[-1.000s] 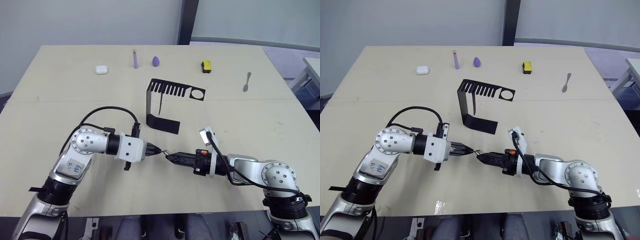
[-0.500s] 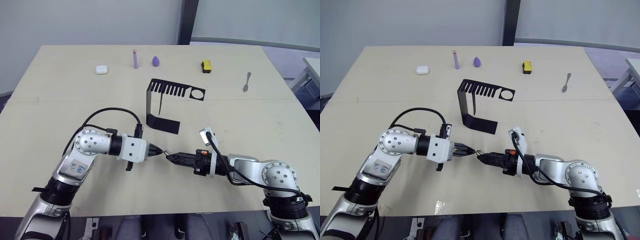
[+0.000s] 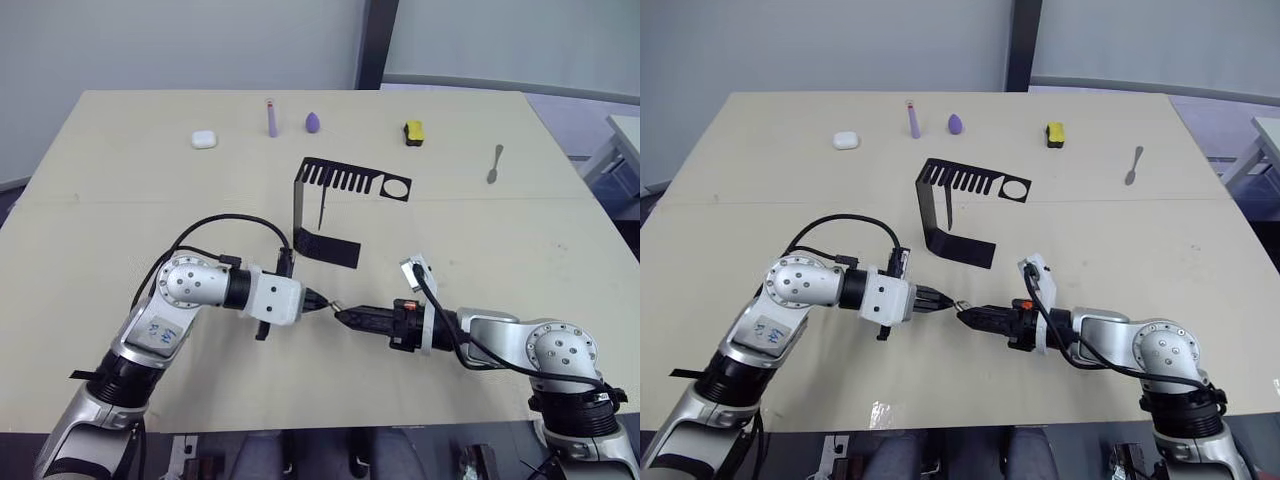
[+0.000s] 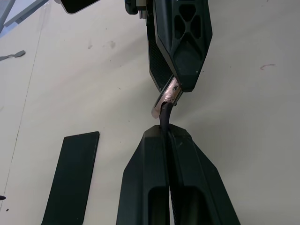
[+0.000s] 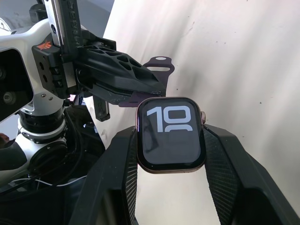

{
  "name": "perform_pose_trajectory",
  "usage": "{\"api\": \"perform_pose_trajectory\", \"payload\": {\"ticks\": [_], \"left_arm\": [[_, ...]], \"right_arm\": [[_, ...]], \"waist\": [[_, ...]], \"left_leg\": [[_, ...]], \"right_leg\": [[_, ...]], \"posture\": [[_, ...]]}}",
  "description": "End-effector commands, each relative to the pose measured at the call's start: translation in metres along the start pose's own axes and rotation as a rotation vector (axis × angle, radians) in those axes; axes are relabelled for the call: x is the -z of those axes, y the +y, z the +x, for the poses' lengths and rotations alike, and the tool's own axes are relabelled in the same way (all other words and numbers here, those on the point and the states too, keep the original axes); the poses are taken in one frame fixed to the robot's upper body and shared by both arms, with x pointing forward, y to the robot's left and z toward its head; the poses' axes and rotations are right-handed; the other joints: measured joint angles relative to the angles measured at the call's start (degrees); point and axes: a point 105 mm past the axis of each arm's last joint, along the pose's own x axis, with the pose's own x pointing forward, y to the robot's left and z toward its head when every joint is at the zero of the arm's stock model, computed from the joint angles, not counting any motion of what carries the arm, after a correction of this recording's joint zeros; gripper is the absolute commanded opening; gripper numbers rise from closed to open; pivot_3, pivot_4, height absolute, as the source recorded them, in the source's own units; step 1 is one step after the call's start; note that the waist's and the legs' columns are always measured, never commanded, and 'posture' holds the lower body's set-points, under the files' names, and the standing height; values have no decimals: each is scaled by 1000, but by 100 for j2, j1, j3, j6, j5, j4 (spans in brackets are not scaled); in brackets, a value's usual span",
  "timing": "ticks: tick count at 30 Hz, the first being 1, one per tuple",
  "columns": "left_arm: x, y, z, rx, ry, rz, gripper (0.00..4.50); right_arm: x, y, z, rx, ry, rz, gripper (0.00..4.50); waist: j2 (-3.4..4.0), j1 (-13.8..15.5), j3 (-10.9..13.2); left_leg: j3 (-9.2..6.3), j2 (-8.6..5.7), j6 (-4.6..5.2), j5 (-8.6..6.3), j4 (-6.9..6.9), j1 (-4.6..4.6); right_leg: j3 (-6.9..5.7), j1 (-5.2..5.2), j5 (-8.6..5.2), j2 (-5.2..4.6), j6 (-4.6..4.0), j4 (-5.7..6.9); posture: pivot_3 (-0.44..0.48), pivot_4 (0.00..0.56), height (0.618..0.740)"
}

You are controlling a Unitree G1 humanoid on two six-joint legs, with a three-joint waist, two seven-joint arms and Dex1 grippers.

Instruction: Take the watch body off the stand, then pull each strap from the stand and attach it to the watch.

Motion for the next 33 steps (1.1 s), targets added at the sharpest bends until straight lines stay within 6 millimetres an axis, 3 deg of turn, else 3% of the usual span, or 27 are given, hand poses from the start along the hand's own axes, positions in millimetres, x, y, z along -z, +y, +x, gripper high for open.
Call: {"api": "perform_pose_trajectory", "payload": {"ticks": [1,33], "left_arm": [[-22,5,11,-12,-71,69,0],[-15,8,19,-46,-24,16,0]], "right_arm": [[8,21,11,-100,51,-17,1513],[12,25,12,-118,71,-28,1513]], "waist": [[0,0,0],[0,-1,0]], "left_leg": [[0,0,0,0,0,0],[0,0,0,0,0,0]], "right_leg": [[0,0,0,0,0,0],[0,0,0,0,0,0]], "posture": [[0,150,740],[0,150,740]]}}
